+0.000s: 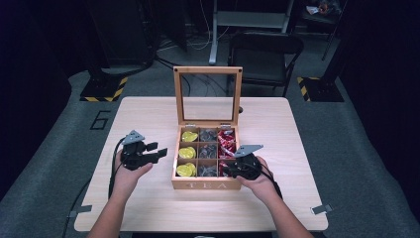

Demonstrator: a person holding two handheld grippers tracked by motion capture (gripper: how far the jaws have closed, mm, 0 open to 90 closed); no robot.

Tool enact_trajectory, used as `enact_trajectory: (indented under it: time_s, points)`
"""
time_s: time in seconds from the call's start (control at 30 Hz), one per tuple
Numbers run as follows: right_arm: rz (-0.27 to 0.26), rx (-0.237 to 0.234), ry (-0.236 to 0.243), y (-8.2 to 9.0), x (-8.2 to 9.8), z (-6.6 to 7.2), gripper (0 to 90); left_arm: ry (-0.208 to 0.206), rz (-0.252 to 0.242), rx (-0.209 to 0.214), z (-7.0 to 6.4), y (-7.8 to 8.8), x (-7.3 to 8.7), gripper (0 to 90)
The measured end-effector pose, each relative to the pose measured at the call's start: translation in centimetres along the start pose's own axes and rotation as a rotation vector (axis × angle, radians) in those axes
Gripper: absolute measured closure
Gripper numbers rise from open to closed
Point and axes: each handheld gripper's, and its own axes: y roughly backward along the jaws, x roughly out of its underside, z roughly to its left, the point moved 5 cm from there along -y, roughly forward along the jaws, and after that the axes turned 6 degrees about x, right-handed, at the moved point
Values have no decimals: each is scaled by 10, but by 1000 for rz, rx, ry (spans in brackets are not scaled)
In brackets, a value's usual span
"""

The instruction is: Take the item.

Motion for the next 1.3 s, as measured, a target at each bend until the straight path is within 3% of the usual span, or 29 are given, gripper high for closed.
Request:
enact_trajectory:
  time_s: [0.4, 0.7, 0.83, 1.3]
  points:
    - [-61, 8, -30, 14, -7, -5, 756, 2, -4, -3, 0, 1, 0, 457]
    - [-86, 44, 1, 27, -14, -9, 757, 3, -2, -3, 1, 1, 0, 457]
    - [-106, 48, -36, 34, -15, -15, 758, 3, -2, -4, 1, 0, 0, 457]
    - [-138, 79, -56, 48, -17, -24, 758, 3, 1, -8, 2, 1, 1, 457]
